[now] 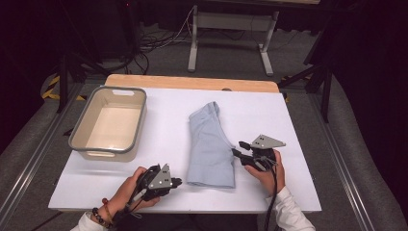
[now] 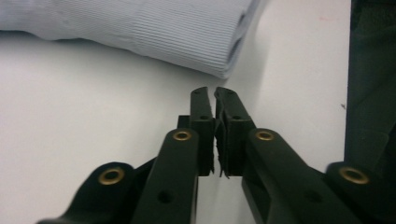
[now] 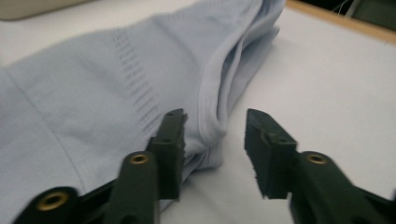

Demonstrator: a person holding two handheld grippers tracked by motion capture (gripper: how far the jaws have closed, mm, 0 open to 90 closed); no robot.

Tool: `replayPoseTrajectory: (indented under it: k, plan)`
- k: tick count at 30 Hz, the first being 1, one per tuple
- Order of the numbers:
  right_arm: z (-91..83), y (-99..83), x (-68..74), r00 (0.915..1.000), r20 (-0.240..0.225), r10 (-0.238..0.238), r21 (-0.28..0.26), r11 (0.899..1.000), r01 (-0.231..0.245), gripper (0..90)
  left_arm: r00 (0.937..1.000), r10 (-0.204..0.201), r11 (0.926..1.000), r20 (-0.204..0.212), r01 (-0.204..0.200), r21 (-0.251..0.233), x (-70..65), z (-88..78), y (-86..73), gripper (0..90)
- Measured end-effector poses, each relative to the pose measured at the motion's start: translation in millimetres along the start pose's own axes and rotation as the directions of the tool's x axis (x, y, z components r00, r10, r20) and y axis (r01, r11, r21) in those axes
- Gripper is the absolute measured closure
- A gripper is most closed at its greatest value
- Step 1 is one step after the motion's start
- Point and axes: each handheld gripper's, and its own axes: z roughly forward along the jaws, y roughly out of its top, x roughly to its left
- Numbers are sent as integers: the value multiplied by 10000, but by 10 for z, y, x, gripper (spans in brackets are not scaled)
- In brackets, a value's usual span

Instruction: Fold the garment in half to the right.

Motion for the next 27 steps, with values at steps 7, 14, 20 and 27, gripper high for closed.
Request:
replayPoseTrajectory:
  k: [7,14,20,27]
  plan:
    - [-10,277,180,9935,-606,-968,-898,9918,912,895,9996,-260,9919,-74,249,-1250,174,32,185,899]
    - [378,622,430,9719,-1001,-2129,-868,9750,2046,895,9997,-226,9813,-28,216,-1910,315,198,407,899]
    - [801,726,474,9418,-1262,-3116,269,9480,3172,895,9995,-294,9924,128,307,-1191,317,453,364,899]
    - [1071,646,398,9567,-1212,-2646,950,9563,2765,897,9971,8,9998,767,8,-200,220,634,303,900]
